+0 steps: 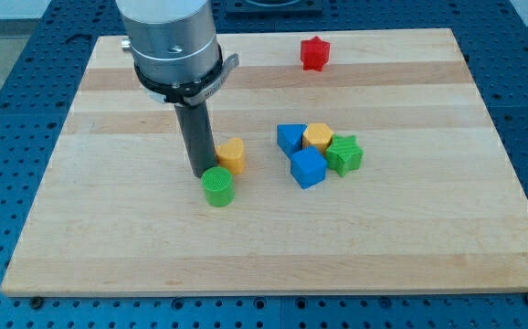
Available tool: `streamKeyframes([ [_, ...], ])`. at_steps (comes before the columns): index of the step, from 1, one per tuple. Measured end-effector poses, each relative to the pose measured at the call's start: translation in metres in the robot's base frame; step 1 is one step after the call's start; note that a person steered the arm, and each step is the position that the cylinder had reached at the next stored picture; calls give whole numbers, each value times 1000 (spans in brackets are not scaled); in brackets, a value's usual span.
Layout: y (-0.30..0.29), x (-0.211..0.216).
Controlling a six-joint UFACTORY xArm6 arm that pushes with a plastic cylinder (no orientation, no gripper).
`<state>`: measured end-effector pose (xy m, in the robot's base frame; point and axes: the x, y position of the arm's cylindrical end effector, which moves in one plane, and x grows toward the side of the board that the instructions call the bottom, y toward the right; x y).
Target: Move your arm closer to the yellow heart
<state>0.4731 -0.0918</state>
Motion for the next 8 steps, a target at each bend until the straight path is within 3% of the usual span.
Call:
streamKeyframes([
  [8,-21,-11],
])
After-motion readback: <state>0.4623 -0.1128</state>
